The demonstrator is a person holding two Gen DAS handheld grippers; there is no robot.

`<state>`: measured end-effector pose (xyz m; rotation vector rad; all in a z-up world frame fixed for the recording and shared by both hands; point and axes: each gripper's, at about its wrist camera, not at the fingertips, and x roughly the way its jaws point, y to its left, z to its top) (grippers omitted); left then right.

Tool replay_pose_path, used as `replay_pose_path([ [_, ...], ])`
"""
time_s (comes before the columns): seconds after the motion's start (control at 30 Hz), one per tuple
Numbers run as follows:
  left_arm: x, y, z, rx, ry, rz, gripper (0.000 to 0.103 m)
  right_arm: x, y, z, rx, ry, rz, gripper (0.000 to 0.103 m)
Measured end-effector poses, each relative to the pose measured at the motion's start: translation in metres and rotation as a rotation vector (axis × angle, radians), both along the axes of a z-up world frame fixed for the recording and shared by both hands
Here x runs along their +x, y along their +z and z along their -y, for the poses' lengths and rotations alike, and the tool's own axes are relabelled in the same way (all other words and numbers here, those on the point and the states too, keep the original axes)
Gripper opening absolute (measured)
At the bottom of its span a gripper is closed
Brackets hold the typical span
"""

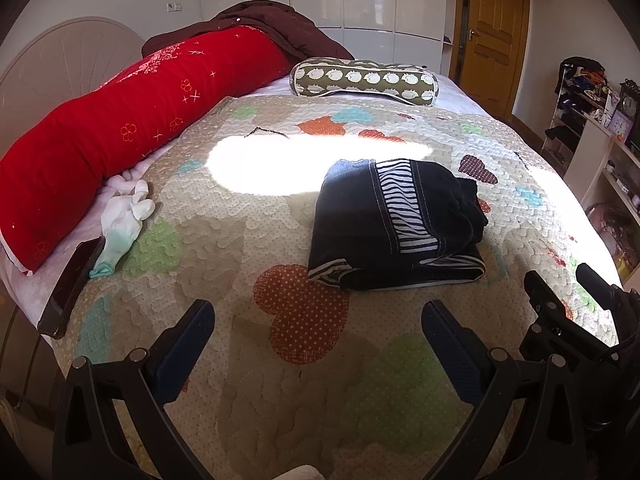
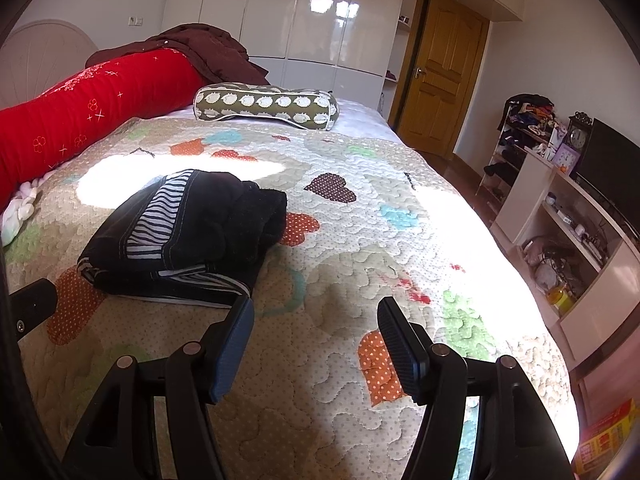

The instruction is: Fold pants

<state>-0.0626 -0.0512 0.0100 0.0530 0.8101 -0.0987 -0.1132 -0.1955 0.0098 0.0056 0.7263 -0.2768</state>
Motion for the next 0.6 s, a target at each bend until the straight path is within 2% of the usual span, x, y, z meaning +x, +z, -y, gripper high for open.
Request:
replay_pose_path([
  [0.6, -0.0019, 0.0022, 0.0013, 0.011, -0.011, 0.004, 0.103, -0.0009, -0.004, -0.0005, -0.001, -0.002, -0.012, 0.069],
])
